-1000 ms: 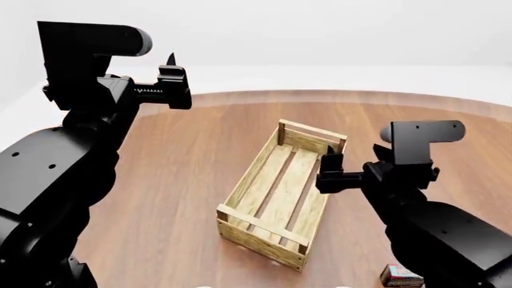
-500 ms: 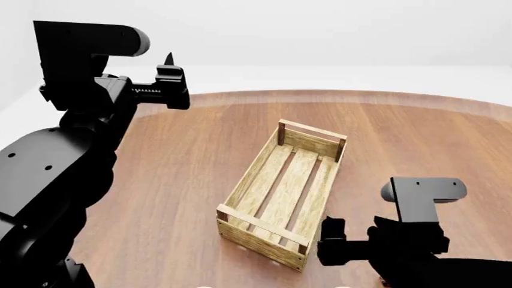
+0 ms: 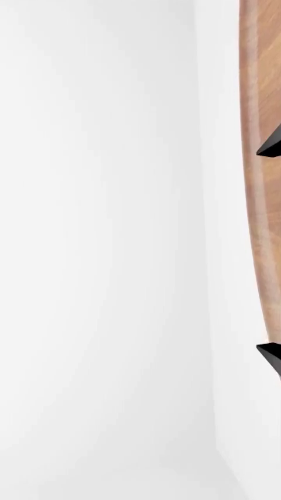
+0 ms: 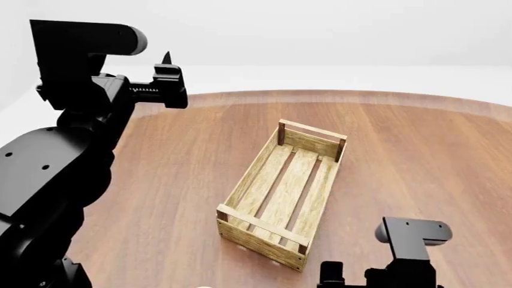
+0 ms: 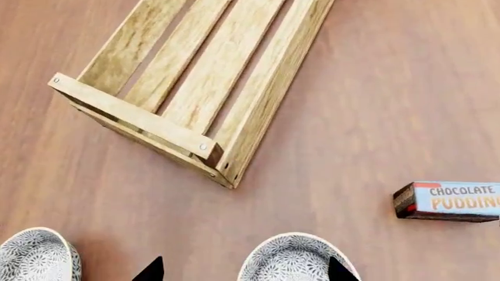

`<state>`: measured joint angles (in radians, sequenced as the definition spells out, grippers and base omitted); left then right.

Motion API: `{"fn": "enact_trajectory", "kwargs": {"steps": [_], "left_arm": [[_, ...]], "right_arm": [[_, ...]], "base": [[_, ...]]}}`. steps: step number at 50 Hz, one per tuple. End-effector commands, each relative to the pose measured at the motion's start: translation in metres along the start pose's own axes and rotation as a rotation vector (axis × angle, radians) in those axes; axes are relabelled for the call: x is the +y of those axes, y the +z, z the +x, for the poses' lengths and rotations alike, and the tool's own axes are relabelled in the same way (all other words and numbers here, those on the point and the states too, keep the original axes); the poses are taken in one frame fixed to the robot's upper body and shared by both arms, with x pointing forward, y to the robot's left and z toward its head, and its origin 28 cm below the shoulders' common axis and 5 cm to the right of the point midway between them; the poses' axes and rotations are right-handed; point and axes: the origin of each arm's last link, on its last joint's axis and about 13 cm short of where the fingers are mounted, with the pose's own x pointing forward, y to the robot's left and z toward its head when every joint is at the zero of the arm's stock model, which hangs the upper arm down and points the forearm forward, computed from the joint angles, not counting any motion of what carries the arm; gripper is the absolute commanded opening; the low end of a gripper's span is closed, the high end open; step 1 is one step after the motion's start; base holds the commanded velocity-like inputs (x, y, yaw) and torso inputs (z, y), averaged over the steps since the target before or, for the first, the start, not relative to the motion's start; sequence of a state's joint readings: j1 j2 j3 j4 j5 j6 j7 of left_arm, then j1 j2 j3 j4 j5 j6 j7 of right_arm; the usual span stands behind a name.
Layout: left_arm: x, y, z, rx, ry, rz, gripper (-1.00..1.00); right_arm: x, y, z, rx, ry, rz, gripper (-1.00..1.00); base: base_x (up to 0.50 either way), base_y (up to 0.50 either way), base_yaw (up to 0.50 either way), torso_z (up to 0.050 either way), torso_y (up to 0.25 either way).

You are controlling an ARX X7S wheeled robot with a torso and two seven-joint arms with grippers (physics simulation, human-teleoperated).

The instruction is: Stack the right bowl on the left bowl and place them in the tray.

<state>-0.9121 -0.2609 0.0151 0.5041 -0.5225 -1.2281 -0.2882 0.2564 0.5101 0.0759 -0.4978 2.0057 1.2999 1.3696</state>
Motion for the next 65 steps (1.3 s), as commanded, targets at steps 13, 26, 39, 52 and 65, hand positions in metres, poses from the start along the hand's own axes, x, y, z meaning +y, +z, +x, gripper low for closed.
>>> {"fn": "enact_trajectory", "kwargs": {"steps": [13,26,39,52,65], "left_arm": [[0.001,-0.001,0.000,0.002,0.004,0.003,1.00],[0.000,-0.002,0.000,0.002,0.000,-0.001,1.00],[0.000,-0.002,0.000,0.003,-0.001,-0.002,1.00],[0.003,-0.003,-0.001,0.004,0.005,0.000,1.00],[0.002,-0.003,-0.001,0.003,0.005,-0.001,1.00]], "right_arm": [[-0.012,-0.005,-0.008,0.018,-0.094,0.049,1.00],[-0.032,-0.022,-0.015,0.034,-0.175,0.130,1.00],[-0.047,-0.026,-0.011,0.045,-0.232,0.184,1.00],[-0.056,-0.026,-0.004,0.052,-0.240,0.218,1.00],[-0.061,-0.040,0.008,0.090,-0.214,0.247,1.00]], "base": [[0.00,0.00,0.00,0.000,0.000],[0.00,0.00,0.00,0.000,0.000],[0.00,0.00,0.00,0.000,0.000],[0.00,0.00,0.00,0.000,0.000],[0.00,0.00,0.00,0.000,0.000]]}}
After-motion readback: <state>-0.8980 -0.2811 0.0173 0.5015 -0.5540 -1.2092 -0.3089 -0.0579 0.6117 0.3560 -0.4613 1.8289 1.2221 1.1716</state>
